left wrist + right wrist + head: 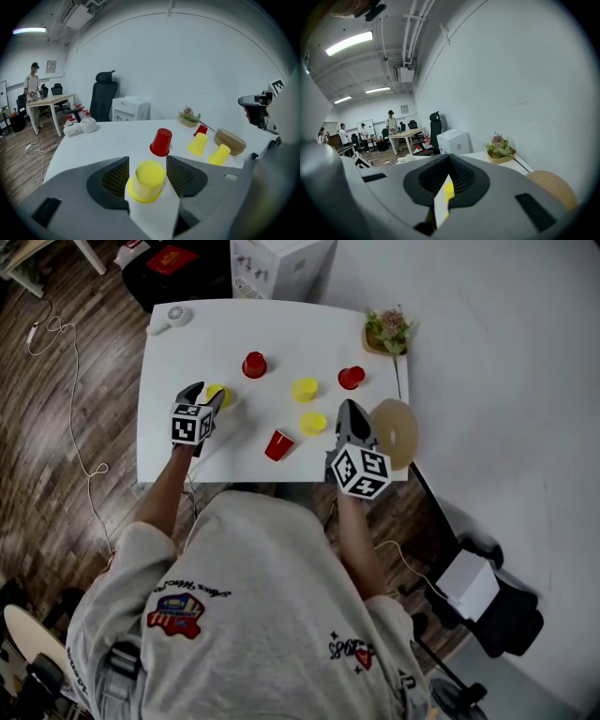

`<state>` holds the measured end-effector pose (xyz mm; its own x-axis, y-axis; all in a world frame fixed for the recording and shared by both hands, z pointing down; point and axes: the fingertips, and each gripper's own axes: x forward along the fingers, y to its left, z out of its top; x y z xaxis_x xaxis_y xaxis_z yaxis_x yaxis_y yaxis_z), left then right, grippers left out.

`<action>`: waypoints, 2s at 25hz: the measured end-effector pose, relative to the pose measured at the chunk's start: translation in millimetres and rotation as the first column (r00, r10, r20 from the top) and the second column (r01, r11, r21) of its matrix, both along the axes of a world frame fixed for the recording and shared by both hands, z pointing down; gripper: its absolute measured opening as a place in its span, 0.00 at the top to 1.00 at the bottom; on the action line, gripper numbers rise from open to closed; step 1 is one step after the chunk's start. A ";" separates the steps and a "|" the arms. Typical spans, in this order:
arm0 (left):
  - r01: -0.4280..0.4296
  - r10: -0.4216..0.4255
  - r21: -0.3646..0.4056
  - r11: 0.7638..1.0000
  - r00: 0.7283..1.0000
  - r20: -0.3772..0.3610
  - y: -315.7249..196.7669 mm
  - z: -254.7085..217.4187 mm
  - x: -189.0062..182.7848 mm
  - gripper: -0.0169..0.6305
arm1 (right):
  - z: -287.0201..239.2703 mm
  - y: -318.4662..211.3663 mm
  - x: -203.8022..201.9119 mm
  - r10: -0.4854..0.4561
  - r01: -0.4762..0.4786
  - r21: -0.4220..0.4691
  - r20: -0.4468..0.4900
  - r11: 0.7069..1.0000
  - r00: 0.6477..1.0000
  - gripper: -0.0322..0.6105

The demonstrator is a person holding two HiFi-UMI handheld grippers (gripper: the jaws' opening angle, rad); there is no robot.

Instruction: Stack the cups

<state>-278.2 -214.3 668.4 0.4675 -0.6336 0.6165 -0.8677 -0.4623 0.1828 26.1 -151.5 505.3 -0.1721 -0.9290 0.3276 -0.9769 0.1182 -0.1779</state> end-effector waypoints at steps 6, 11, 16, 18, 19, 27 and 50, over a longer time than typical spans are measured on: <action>-0.006 0.008 0.062 0.998 1.000 -0.024 -14.3 -31.1 11.7 0.61 | 0.8 -3.4 -1.9 -0.004 0.004 -0.002 0.004 1.000 1.000 0.95; -0.032 0.036 0.078 0.996 0.998 -0.048 -24.3 -48.9 34.2 0.61 | 3.8 -4.0 1.1 0.000 0.001 -0.005 0.010 1.000 1.000 0.95; -0.054 0.060 0.082 0.995 0.995 -0.079 -36.5 -63.3 63.0 0.61 | 5.5 -3.6 9.0 0.014 -0.014 -0.012 0.012 1.000 1.000 0.95; -0.050 0.055 0.078 0.996 0.996 -0.073 -42.5 -64.4 73.4 0.61 | 5.9 -4.1 13.8 0.021 -0.021 -0.014 0.013 1.000 1.000 0.95; -0.045 0.049 0.070 0.997 0.997 -0.066 -45.4 -63.1 78.2 0.61 | 5.8 -4.7 16.6 0.024 -0.024 -0.016 0.013 1.000 1.000 0.95; 0.070 -0.071 -0.037 0.997 0.997 -0.020 -74.2 -27.1 108.2 0.60 | 7.9 -27.4 41.4 0.007 -0.007 -0.035 0.004 0.999 1.000 0.95; 0.328 -0.327 0.002 0.945 0.941 0.087 -61.8 -18.7 127.1 0.64 | 39.6 -108.9 53.3 -0.393 0.396 -0.081 0.052 0.915 0.918 0.95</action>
<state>-151.1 -276.1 649.7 0.1813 -0.7352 0.6532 -0.9833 -0.1483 0.1060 79.4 -260.3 544.9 -0.5310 -0.7511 0.3923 -0.8473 0.4748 -0.2379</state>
